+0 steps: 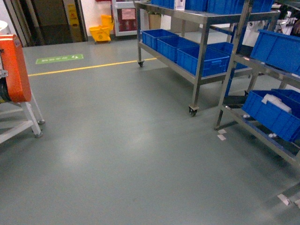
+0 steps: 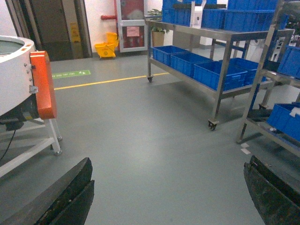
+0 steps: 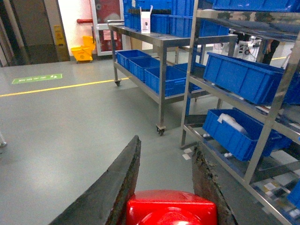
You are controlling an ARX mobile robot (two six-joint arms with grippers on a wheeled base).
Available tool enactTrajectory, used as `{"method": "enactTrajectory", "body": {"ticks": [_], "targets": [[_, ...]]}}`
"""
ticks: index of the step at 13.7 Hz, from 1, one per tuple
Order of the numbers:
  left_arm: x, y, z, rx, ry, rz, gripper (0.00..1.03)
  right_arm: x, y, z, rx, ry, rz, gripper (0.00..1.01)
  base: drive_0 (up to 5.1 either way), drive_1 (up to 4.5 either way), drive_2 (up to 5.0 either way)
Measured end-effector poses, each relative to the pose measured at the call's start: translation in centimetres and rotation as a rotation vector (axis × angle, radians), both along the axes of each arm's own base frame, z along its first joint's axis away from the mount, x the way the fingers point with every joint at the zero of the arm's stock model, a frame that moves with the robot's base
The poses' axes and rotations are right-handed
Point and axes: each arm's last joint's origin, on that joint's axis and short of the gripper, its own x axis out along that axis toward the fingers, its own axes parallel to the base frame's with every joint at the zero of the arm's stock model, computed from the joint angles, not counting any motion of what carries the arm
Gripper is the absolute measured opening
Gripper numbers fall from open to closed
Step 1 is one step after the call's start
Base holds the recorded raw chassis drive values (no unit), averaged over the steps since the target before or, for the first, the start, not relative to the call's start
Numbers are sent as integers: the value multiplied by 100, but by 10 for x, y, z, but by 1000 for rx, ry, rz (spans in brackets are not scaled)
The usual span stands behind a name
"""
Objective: Pick red block from blue box to shelf
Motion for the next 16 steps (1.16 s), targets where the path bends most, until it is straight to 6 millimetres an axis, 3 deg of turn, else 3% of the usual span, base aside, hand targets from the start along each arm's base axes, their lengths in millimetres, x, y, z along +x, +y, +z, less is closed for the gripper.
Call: {"method": "enactTrajectory", "body": {"ticks": [4,16], "targets": [[0,0,0,0,3,2,98,0,0,-1,-1,8,1,28,-139,258,-536],[0,0,0,0,0,1,98,0,0,-1,-1,6,0,28,-138,-138,-138]]}}
